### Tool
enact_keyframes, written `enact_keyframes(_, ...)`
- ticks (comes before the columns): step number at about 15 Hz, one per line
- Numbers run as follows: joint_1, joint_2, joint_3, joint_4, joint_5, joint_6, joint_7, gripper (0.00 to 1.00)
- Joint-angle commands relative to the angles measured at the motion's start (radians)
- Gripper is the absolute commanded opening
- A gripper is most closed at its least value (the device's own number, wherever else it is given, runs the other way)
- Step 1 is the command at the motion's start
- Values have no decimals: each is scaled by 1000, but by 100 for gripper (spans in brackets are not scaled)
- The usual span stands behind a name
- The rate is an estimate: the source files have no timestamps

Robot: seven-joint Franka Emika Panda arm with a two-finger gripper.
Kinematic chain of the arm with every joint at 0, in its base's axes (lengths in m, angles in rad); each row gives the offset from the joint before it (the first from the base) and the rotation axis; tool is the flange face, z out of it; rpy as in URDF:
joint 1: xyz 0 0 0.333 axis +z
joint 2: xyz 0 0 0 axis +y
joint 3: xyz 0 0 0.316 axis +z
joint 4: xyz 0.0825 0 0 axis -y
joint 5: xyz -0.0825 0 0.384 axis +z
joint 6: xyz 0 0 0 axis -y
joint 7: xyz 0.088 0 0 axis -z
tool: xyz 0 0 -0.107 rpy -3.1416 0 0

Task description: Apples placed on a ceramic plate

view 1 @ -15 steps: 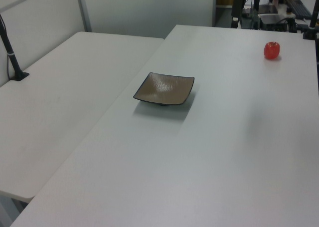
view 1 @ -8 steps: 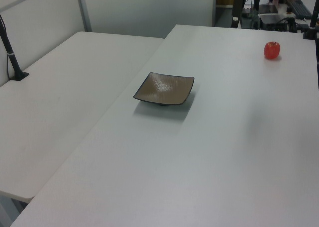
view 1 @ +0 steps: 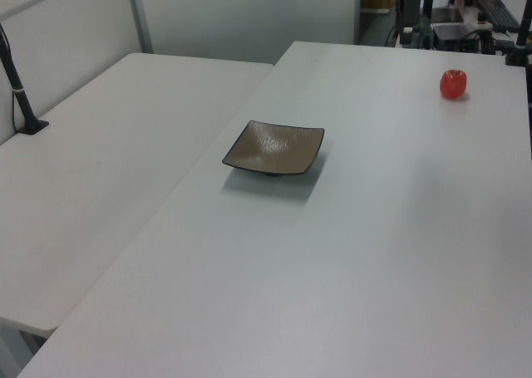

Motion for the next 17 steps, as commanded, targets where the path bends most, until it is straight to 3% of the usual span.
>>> enact_keyframes(1, -4, -19, -1, -6, 4, -26, -62, 100)
enact_keyframes(8, -64, -12, 1, 28, -61, -27, -88, 100)
enact_keyframes(13, -179, -3, -12, 57, -64, -27, -215, 100)
enact_keyframes(17, -245, 49, -81, 73, -62, 11, -352, 100)
